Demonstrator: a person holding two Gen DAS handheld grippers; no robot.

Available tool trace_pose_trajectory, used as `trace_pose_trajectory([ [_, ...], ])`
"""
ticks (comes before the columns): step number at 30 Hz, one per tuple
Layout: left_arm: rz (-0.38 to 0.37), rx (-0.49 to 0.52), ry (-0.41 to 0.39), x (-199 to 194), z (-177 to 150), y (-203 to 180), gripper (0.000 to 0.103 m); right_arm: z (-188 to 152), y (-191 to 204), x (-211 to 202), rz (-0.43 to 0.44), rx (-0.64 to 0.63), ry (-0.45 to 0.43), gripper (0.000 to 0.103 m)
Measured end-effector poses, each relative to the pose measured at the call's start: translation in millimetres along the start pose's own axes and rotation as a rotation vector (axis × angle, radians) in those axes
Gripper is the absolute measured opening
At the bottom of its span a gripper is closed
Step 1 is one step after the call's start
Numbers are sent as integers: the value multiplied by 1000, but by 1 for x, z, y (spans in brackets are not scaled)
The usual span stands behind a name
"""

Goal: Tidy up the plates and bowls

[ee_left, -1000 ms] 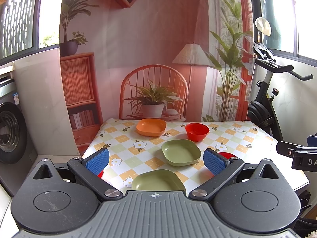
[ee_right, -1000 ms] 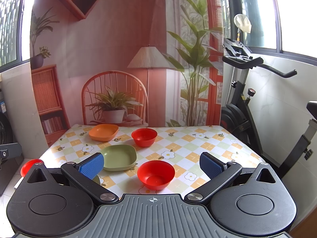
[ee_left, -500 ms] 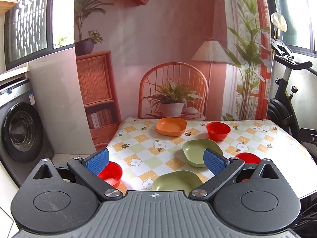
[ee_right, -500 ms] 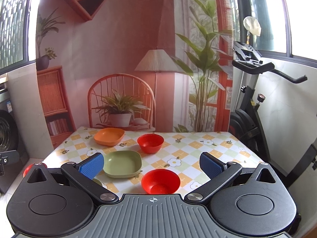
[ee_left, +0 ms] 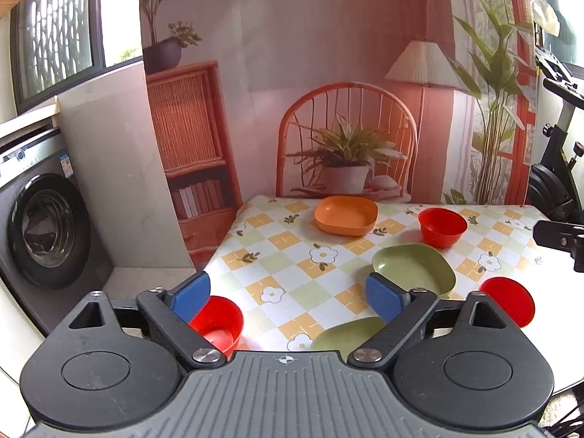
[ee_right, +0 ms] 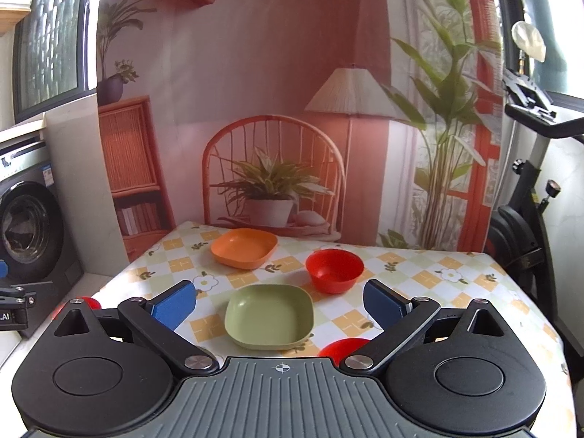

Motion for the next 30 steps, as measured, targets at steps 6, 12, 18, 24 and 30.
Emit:
trace_pose_trajectory([
  [6, -24, -13, 118, 38, -28, 0, 76, -30, 12, 54, 64, 51, 92, 85],
  [12, -65, -41, 215, 75, -59, 2, 62, -73, 26, 92, 100, 50, 195, 67],
  [18, -62, -116, 314, 103, -92, 9, 56, -113, 31, 121, 93, 52, 299, 54],
  [24, -62, -167, 396, 120, -122, 10, 48, -143, 38, 132, 132, 51, 380, 42],
  [30, -66, -227, 450, 127, -139, 13, 40, -159, 44, 136, 171, 42, 430, 29],
])
Point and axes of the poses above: each gripper's, at about its wrist camera, not at the fingertips, and x roughly the way its jaws point, y to its left, z to its top, the point moved 1 cm from there along x, roughly the way its jaws point, and after that the axes turned 15 degrees about -y, right-handed, at the moved point
